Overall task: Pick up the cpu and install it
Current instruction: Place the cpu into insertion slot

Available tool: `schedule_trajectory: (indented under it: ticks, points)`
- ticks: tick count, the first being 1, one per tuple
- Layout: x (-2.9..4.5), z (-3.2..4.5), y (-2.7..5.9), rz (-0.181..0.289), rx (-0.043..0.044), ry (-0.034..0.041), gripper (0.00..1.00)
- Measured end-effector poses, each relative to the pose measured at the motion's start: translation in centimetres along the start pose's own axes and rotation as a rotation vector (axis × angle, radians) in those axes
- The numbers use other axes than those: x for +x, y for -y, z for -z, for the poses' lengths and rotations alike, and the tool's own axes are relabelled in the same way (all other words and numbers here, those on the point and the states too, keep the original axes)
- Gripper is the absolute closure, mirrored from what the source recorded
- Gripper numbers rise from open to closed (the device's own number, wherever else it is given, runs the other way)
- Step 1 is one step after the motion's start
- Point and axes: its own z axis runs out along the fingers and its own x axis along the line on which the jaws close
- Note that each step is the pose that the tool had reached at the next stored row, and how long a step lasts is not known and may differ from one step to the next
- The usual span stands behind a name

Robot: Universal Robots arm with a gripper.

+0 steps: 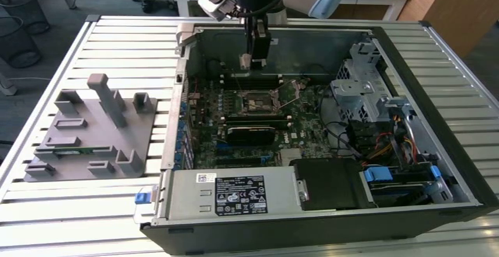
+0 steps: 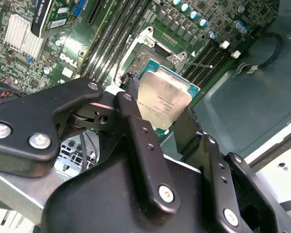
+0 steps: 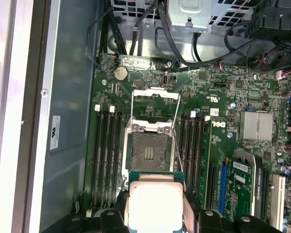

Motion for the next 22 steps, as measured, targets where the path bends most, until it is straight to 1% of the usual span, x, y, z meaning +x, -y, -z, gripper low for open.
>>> schedule_trajectory:
  ticks: [3,10,22]
  points:
    - [0.01,-0.32,0.0,0.0,0.0,0.0,0.47]
    - [0.02,-0.75,0.0,0.0,0.0001,0.0001,0.47]
    - [0.03,-1.85,-0.46,-0.003,0.0001,0.0001,0.47]
